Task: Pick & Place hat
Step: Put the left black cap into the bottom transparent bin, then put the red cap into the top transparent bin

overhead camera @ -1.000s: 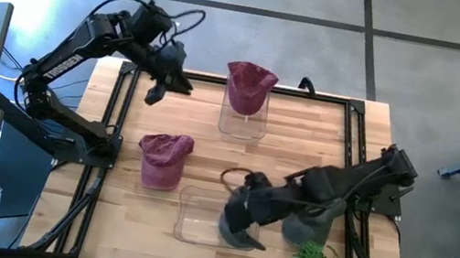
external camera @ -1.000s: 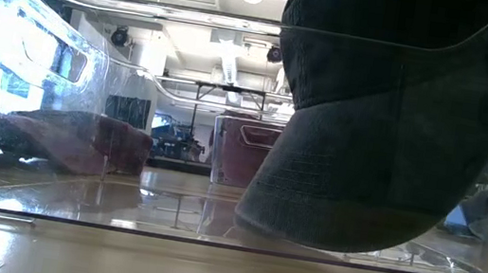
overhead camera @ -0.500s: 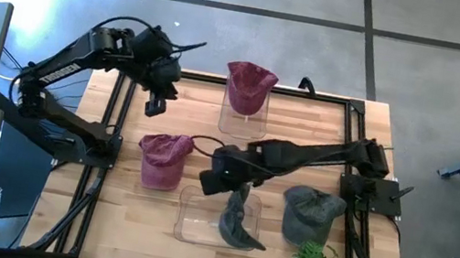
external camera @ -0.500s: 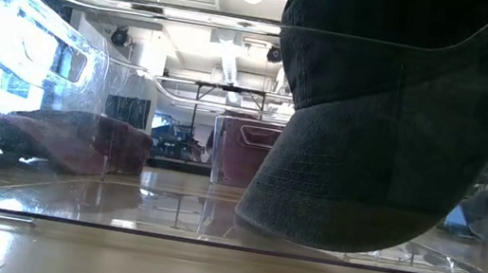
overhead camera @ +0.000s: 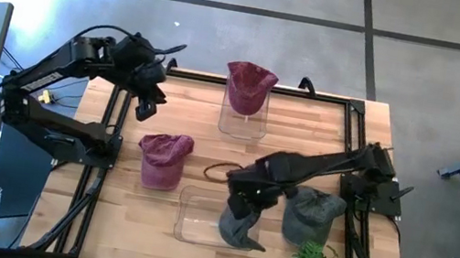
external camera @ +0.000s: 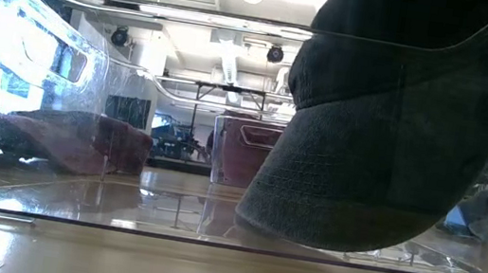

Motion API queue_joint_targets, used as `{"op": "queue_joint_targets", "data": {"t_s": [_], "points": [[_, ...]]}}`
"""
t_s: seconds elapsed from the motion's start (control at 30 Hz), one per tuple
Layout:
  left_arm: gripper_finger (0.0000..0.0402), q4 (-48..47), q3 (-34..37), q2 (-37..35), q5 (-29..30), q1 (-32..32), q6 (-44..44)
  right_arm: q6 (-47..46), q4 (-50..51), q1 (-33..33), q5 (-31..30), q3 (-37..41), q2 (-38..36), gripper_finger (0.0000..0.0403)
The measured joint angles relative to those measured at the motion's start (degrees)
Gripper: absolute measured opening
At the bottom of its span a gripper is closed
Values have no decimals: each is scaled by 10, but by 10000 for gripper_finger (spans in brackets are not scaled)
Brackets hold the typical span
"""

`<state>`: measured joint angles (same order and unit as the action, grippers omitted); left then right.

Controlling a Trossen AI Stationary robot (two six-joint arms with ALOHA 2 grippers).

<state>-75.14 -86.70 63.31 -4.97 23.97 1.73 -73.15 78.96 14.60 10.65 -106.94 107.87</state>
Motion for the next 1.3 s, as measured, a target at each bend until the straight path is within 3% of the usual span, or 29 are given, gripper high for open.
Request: {"op": "queue_joint_targets", "data": {"t_s": [0.23,0.4,0.5,0.63,0.8,0.87,1.07,1.2,1.3], "points": [[69,7,-1,-17,-26,0,36,164,-14,-61,-112,0,-107,18],[69,-40,21,-12,-42,0,138,305,-36,-113,-211,0,-167,17],[69,-38,76,-10,-57,0,208,365,-37,-138,-246,0,-184,16],[76,-2,175,-11,-93,0,241,446,-29,-158,-241,0,-187,16],[118,170,316,-10,-173,0,242,521,-3,-162,-240,0,-185,16],[143,245,363,-10,-178,0,242,538,9,-162,-240,0,-185,16],[202,357,436,-2,-84,0,182,542,37,-162,-240,0,-186,16],[208,354,440,32,-16,0,95,542,31,-162,-240,0,-186,16],[208,353,440,66,3,0,28,536,16,-162,-240,0,-186,16]]}}
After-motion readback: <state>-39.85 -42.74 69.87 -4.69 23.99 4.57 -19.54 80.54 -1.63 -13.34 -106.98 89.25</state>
